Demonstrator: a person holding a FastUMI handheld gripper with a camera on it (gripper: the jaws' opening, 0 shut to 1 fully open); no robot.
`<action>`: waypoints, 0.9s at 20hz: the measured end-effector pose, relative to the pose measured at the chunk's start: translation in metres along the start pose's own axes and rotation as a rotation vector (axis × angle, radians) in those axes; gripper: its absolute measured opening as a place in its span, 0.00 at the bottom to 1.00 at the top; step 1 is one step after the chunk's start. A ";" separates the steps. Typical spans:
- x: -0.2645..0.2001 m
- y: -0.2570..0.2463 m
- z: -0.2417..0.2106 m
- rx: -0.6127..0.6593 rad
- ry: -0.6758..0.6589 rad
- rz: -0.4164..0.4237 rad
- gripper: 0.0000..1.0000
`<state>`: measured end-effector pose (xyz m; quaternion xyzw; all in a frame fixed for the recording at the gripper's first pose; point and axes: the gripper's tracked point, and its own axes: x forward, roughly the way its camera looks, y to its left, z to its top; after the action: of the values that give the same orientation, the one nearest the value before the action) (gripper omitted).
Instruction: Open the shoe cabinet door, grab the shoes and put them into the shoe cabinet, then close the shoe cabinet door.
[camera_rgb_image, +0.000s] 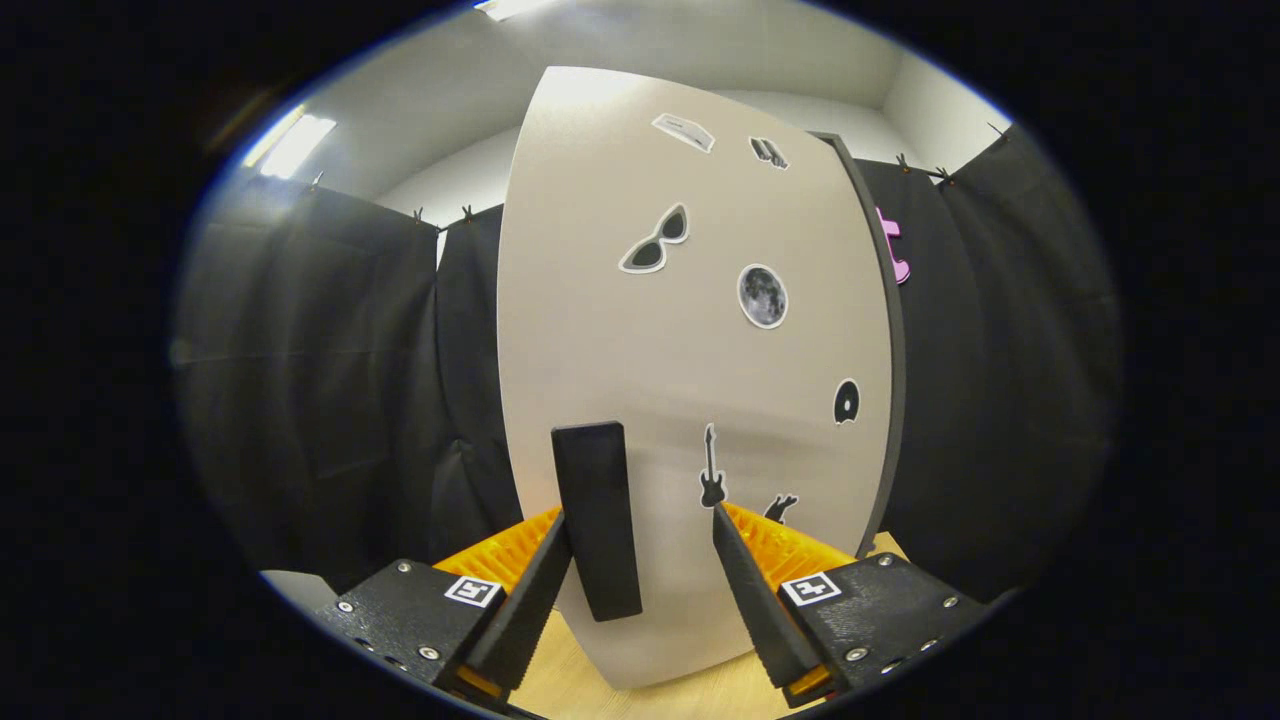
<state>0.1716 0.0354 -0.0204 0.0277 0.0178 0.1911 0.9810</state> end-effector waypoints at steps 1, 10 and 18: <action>0.001 0.000 -0.001 -0.013 0.003 -0.005 0.87; 0.010 0.004 -0.004 -0.007 0.025 -0.020 0.86; 0.018 -0.003 -0.001 -0.047 0.029 -0.046 0.85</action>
<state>0.1889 0.0395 -0.0218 0.0015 0.0281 0.1692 0.9852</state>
